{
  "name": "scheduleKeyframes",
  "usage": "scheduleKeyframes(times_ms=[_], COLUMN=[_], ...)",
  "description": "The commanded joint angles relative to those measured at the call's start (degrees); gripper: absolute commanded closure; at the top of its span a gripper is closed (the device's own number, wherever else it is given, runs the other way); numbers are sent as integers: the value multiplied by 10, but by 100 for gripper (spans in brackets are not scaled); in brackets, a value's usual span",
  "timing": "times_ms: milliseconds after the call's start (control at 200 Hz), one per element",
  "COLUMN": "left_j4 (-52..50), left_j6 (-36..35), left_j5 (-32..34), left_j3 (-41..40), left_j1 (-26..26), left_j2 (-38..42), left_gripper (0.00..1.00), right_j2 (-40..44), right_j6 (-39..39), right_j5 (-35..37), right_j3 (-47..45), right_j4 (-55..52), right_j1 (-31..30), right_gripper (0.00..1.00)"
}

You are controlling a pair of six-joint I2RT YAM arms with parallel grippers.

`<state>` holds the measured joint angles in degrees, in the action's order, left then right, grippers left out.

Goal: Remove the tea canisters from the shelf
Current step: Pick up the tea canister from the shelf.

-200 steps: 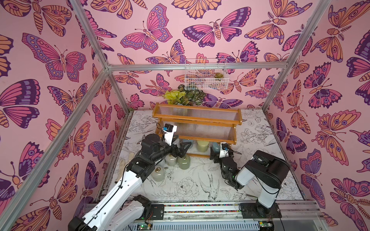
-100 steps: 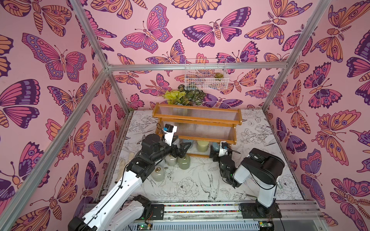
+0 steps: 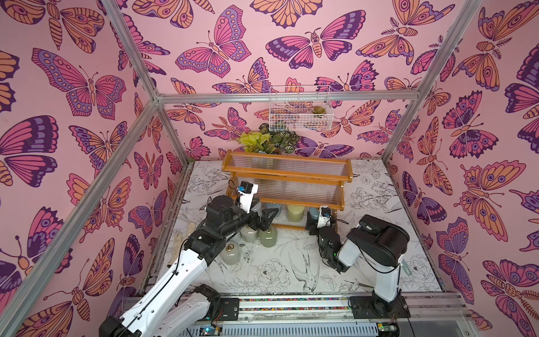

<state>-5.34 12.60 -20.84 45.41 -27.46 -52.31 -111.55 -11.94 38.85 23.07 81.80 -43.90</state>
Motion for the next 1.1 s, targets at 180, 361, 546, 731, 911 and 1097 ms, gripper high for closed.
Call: scheduleKeyframes(times_ms=[180,361,546,731,911,1097], left_j4=[-14,-16,-15,-15,-15,-16], left_j6=[-12,-12,-13,-13,-15,-14], left_j5=[10,13,13,13,13,13], left_j3=[6,4,1,0,1,3], left_j1=[-2,-2,-2,-3,-3,-2], left_j2=[16,22,27,29,28,28], left_gripper=[0,0,0,0,0,0], right_j2=[-15,11,48,97,133,136], right_j6=[12,32,58,79,102,109], right_j5=[-8,-40,-64,-98,-161,-210], right_j3=[3,-19,-40,-58,-70,-71], right_j4=[-1,-1,-1,0,0,-3], right_j1=[3,4,3,4,1,-25], right_gripper=[32,36,37,37,37,38])
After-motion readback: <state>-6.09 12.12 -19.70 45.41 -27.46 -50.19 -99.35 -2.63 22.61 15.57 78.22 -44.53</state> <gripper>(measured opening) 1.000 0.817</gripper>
